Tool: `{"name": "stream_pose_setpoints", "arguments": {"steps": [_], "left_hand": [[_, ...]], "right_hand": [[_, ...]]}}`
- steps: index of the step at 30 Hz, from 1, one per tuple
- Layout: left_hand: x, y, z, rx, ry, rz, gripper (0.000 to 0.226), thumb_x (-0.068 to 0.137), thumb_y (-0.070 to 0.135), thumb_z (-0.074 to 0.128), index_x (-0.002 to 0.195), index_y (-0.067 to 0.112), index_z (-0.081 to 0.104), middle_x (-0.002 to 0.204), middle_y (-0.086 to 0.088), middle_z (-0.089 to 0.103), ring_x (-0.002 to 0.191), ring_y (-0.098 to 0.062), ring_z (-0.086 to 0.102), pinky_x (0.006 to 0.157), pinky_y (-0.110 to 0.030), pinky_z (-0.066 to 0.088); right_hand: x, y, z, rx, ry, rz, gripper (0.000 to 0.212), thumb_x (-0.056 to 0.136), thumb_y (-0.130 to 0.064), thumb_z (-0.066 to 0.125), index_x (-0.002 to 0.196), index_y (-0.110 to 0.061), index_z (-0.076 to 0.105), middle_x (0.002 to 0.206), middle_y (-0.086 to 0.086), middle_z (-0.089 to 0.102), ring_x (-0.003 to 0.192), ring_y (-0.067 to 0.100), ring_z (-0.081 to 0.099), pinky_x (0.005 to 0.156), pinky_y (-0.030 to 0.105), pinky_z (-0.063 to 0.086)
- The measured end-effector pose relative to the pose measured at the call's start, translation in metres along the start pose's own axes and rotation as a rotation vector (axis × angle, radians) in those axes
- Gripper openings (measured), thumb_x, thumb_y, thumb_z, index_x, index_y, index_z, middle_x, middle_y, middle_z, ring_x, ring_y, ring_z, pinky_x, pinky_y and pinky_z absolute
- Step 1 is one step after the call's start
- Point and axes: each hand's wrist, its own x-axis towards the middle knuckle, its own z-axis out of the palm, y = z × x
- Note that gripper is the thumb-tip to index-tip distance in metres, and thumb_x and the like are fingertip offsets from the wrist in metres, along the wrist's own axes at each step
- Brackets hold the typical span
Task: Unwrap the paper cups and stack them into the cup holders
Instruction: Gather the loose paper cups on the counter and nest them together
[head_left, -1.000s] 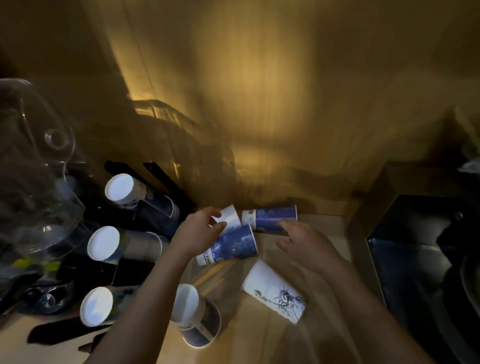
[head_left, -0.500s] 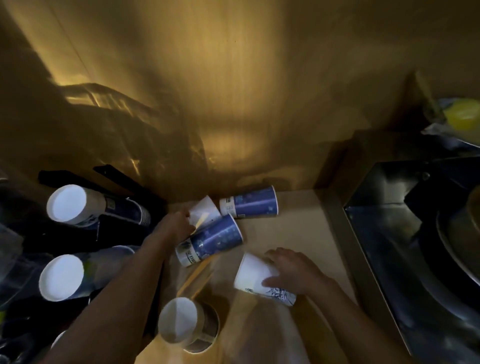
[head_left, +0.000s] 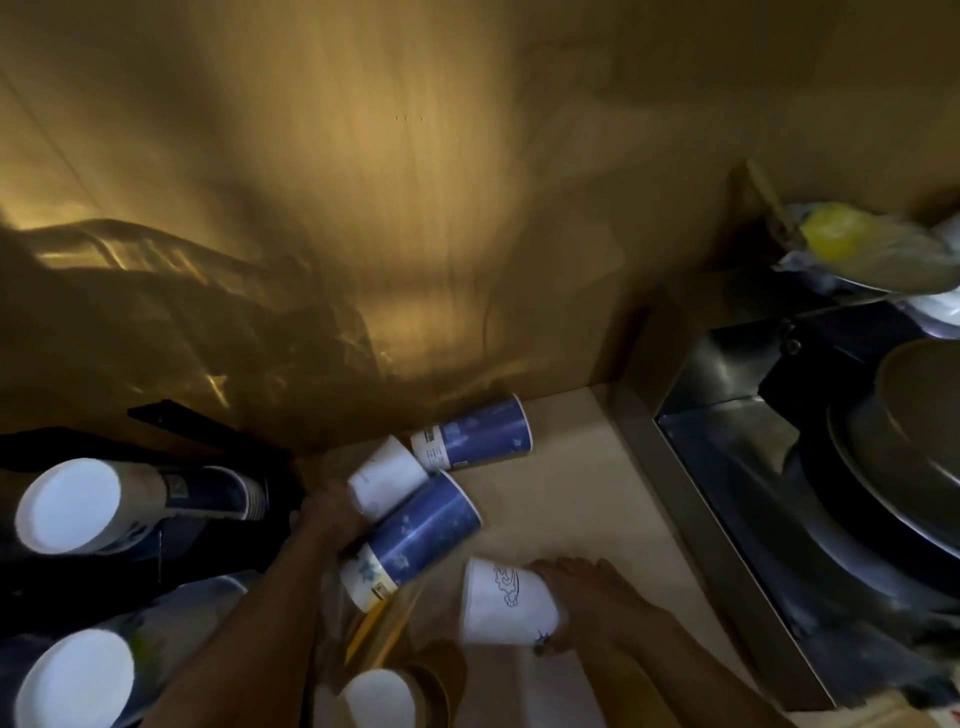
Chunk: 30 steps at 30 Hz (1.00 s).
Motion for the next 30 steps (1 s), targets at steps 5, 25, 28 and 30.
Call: {"name": "stream_pose_setpoints", "arguments": {"steps": [5,25,28,30], "left_hand": [[-0.009,0.013,-0.029,-0.085,-0.001,0.125,0.080,0.067,0.034,0.080,0.134,0.010,0.043,0.134,-0.018,0.052,0.121,-0.036,0.052,0.100,-0.043,0.044],[-0.196,0.107,-0.104,-0.452,0.620,0.522,0.075,0.068,0.029,0.079,0.131,0.014,0.042,0.125,-0.007,0.052,0.116,-0.027,0.042,0.098,-0.040,0.036],[-0.199,0.114,-0.066,-0.524,0.556,0.475,0.075,0.068,0.028,0.078,0.132,0.020,0.040,0.125,-0.002,0.052,0.115,-0.023,0.042,0.097,-0.039,0.036],[-0.197,0.114,-0.036,-0.558,0.498,0.465,0.075,0.067,0.025,0.079,0.131,0.024,0.039,0.126,0.001,0.051,0.117,-0.019,0.040,0.100,-0.040,0.036]], "right_hand": [[0.009,0.003,-0.002,0.117,0.012,0.050,0.086,0.054,-0.062,0.071,0.128,-0.037,0.035,0.133,-0.008,0.051,0.118,0.018,0.051,0.092,0.032,0.036],[0.006,0.019,-0.045,0.731,0.501,0.092,0.092,0.063,-0.038,0.080,0.137,-0.028,0.026,0.137,0.008,0.040,0.117,0.028,0.047,0.097,0.045,0.043],[0.000,0.033,-0.053,0.788,0.635,0.125,0.084,0.063,-0.029,0.082,0.132,-0.023,0.033,0.134,0.011,0.043,0.119,0.028,0.044,0.099,0.046,0.040],[-0.005,0.040,-0.056,0.806,0.714,0.149,0.080,0.064,-0.024,0.082,0.130,-0.022,0.036,0.130,0.012,0.046,0.116,0.029,0.046,0.098,0.049,0.042]]}}
